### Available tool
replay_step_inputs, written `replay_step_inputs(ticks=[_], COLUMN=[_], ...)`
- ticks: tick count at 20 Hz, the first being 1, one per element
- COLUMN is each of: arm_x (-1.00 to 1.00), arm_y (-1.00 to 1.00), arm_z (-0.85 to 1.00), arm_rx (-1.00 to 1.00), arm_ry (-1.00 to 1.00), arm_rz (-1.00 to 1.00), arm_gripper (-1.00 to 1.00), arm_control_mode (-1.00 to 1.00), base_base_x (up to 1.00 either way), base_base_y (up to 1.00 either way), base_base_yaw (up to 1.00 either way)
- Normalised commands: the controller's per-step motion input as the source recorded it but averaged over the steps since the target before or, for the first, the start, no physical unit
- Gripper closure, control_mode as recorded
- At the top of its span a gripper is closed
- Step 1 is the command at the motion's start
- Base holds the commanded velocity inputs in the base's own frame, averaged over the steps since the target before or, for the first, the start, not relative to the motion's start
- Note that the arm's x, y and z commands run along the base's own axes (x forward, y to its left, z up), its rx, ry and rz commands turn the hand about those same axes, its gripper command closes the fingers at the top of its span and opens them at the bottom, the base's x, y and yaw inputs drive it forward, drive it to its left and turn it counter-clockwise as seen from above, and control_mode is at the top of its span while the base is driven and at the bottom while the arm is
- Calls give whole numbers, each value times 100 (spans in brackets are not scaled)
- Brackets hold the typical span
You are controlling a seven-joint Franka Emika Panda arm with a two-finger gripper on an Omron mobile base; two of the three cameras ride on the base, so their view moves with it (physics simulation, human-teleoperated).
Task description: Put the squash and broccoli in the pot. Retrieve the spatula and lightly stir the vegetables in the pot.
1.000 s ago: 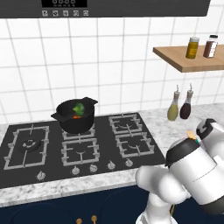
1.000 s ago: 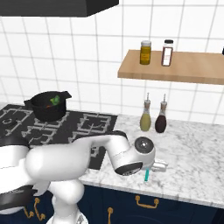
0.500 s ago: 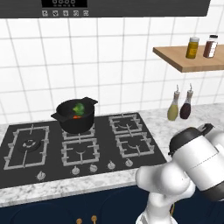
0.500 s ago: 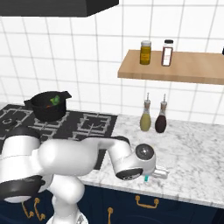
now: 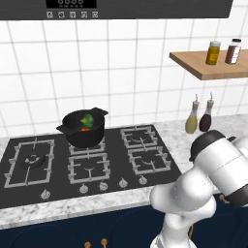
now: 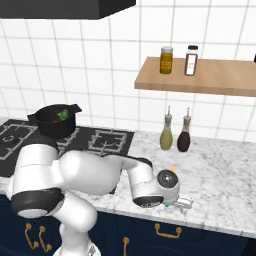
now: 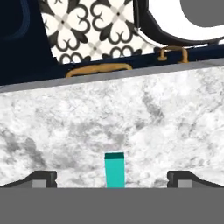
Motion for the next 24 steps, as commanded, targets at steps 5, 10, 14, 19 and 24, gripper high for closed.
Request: replay_step_inputs(ticks=[5,10,14,19,24], arm_x=[27,6,0,0,0], arm_y=[-15,-11,0,0,1], arm_z=[-18,-34,-51,-45,-11], arm_rx=[4,2,0,0,0], arm_ry=[3,1,0,0,0], arm_rz=[0,0,0,0,0], arm_gripper=[-100,-100,-100,100,100], arm_control_mode=[-100,-100,-100,-100,-100], base_base_x=[0,0,0,0,0], base_base_y=[0,0,0,0,0], base_base_yaw=[0,0,0,0,0])
